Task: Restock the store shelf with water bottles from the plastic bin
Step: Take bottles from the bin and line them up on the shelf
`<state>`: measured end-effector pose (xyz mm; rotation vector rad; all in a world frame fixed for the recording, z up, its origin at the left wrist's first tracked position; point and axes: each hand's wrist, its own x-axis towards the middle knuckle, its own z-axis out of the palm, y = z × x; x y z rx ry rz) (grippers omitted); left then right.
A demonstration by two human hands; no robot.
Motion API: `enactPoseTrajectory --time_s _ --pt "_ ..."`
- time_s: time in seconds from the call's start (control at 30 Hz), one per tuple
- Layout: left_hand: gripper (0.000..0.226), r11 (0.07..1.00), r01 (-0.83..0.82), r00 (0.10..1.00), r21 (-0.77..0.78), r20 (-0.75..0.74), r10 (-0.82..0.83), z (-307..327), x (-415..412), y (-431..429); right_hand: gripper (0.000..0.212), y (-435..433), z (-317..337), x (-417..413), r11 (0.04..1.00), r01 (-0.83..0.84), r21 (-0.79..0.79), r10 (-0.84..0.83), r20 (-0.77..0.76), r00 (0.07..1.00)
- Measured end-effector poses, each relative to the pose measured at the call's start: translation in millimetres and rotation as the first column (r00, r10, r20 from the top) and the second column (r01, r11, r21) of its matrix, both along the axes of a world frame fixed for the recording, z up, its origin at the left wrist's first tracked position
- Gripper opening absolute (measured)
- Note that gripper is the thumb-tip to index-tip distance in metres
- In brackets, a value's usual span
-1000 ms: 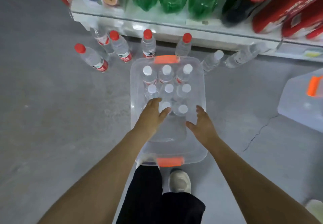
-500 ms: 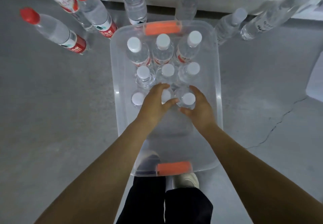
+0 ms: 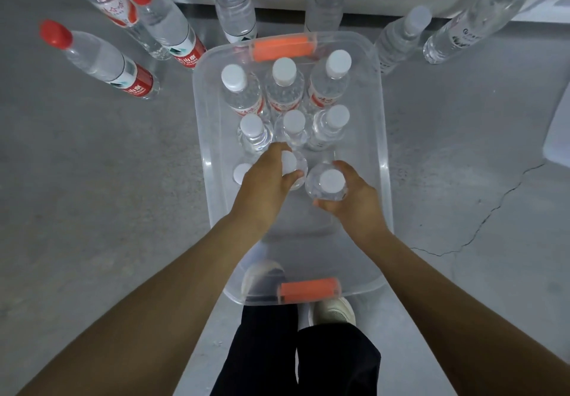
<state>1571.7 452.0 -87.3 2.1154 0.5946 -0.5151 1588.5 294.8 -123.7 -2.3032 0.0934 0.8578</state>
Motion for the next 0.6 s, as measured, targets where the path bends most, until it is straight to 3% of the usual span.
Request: enactPoseTrajectory --time_s 0.3,0.43,0.6 --pt "0.039 1.0 -0.012 0.994 0.028 0.112 0.009 122.3 3.3 1.2 0.068 -23.2 125.4 5.1 0.995 0.073 0.075 -0.071 -0.024 0.997" --pt "0.039 0.998 -0.001 0.978 0.066 0.207 -0.013 209.4 11.5 14.5 0.051 -33.6 210.8 25.9 0.976 0.138 0.171 -0.136 -0.024 0.99" --pt "0.038 0.991 -0.031 0.934 0.132 0.356 -0.018 346.3 26.4 25.3 0.053 -37.7 339.5 56.8 0.952 0.078 0.296 -0.091 0.03 0.995"
